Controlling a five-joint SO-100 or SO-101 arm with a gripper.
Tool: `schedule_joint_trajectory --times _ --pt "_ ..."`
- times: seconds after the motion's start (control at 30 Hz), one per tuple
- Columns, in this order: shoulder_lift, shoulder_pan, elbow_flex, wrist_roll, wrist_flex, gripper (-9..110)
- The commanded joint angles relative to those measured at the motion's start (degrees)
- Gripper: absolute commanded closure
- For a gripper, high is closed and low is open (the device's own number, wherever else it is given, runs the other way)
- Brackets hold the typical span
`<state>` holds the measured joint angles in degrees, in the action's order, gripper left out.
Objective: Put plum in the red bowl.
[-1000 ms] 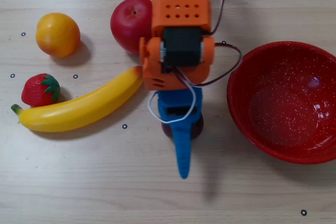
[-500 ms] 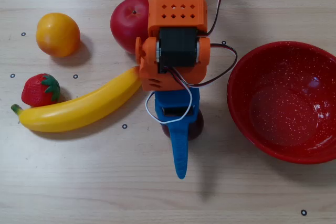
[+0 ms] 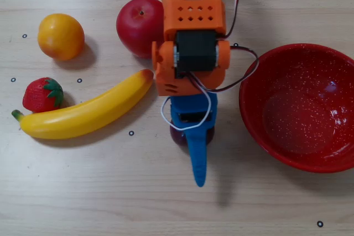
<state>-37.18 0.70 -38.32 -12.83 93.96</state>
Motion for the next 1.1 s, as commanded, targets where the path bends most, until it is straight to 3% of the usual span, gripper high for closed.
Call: schedule_joint_trajectory --times 0.0,0.33,1.07 --pt "-3.3 -1.7 2.2 0.1 -1.0 28" --pt "-3.0 -0.4 2.1 -0.4 -1.8 32" --pt "-5.1 0.3 1.4 -1.4 0.2 101"
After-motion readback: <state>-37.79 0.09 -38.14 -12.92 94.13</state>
